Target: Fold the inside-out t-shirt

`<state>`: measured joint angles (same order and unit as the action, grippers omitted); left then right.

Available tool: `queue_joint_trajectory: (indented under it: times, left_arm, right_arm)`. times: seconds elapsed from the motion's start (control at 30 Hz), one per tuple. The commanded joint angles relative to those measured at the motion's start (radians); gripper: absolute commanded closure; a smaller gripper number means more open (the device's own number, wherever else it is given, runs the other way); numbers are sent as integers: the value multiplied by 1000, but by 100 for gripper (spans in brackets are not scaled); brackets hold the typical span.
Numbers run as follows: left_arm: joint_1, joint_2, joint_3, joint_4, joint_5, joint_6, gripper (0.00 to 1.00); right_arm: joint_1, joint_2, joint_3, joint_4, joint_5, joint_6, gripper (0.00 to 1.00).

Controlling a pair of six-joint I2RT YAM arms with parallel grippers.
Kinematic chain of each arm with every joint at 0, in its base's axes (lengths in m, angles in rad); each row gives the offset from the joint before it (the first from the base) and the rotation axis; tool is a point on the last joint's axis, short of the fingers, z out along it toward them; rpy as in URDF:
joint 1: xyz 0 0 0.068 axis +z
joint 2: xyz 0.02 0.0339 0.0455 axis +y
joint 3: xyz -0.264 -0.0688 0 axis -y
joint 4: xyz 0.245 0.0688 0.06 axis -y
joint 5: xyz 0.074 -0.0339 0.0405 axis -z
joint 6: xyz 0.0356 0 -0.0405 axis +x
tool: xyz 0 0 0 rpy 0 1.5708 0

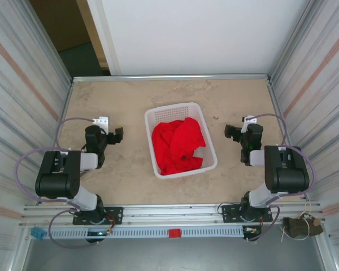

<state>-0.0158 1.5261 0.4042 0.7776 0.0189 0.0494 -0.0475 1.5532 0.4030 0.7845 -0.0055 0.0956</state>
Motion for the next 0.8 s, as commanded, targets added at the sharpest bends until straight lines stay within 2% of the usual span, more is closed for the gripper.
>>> queue_joint_trajectory:
  times: [0.0,0.2,0.27,0.37,0.43,0.5,0.53,0.57,0.6,0.63,0.7,0.77]
  left_arm:
    - [4,-14,12,7,12,9,1]
    - [14,-22,3,17,33,4,1]
    - [14,-54,28,-36,32,9,1]
    - [11,-195,99,-271,7,-2,1]
    - [6,-304,152,-400,-57,-39,1]
    - [-3,-402,271,-655,-96,-132,1]
    - [-11,-443,334,-793,-77,-186,1]
    - [-23,-475,379,-896,-49,-223,1]
    - [-54,-511,418,-1003,-43,-266,1]
    - [-93,-551,450,-1104,-45,-305,1]
    - [-170,-635,470,-1222,-42,-351,1]
    - [-242,-728,458,-1291,-71,-414,1]
  right_arm:
    - [-7,-7,13,3,-16,-4,1]
    - [-9,-11,10,7,-19,-4,1]
    - [-4,-39,20,-16,11,-1,1]
    - [33,-217,146,-380,159,21,1]
    - [29,-329,256,-604,195,140,1]
    - [15,-388,377,-827,212,317,1]
    - [-10,-412,460,-1001,195,466,1]
    - [-44,-431,498,-1059,64,510,1]
    - [-78,-460,509,-1058,-119,504,1]
    - [-76,-501,519,-1070,-207,515,1]
    - [17,-591,549,-1123,-256,524,0]
    - [198,-639,593,-1212,-221,558,1]
